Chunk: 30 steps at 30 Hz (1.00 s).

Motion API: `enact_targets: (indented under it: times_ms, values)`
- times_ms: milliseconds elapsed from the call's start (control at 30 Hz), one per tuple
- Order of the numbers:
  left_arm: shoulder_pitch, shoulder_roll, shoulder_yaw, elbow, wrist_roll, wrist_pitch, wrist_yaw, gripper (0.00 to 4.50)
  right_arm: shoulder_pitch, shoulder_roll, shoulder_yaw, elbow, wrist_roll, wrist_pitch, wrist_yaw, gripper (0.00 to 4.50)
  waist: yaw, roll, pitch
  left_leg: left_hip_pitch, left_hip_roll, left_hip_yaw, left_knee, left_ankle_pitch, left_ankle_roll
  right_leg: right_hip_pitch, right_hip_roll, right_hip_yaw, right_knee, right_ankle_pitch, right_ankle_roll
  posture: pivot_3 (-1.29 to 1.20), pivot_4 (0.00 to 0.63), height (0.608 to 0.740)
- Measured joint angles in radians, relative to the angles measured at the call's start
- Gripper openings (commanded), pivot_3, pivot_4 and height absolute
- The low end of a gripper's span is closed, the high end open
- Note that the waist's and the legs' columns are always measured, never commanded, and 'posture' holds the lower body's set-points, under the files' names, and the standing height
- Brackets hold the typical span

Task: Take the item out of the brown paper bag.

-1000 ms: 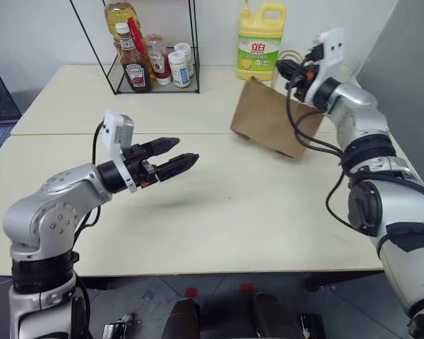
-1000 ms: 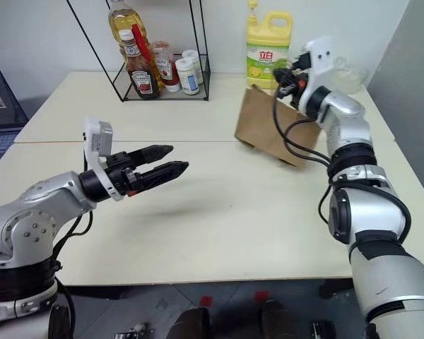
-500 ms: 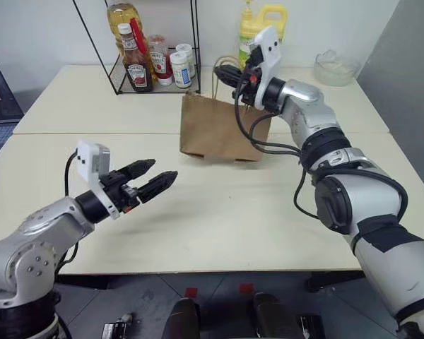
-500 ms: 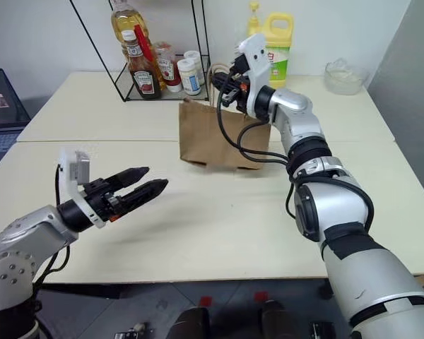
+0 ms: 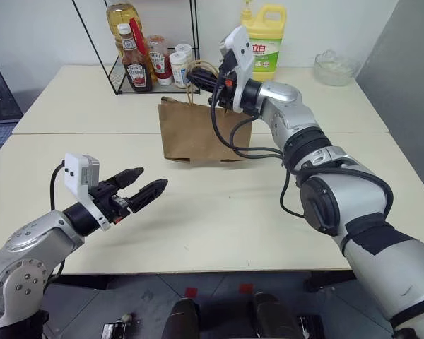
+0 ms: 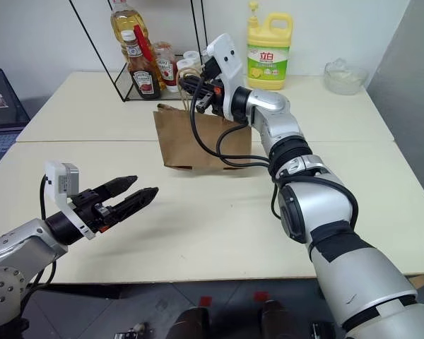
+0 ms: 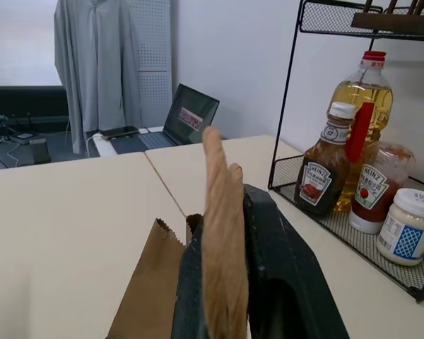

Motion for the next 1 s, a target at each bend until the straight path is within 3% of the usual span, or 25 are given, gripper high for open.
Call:
enact_targets:
  times_ms: [567,1000]
  values:
    - [-0.025,0.025,-0.028,0.017,0.005,-0.005,-0.012,4.50,0.100,0.058,0.038,-0.045,-0.011,-0.028,-0.007,0.02,0.000,0.000,0.000,0.001,0.000,0.000,0.000,0.000,0.000,0.000,0.000,0.000,0.001,0.000,0.000,0.00,0.150,0.740]
    - [-0.063,0.041,-0.068,0.063,0.025,-0.024,-0.049,4.50,0.001,0.019,0.032,-0.012,-0.009,-0.028,-0.049,0.02,-0.001,0.000,0.000,0.001,0.000,0.000,0.000,0.000,0.000,0.000,0.001,0.000,0.001,0.000,0.000,0.00,0.150,0.740]
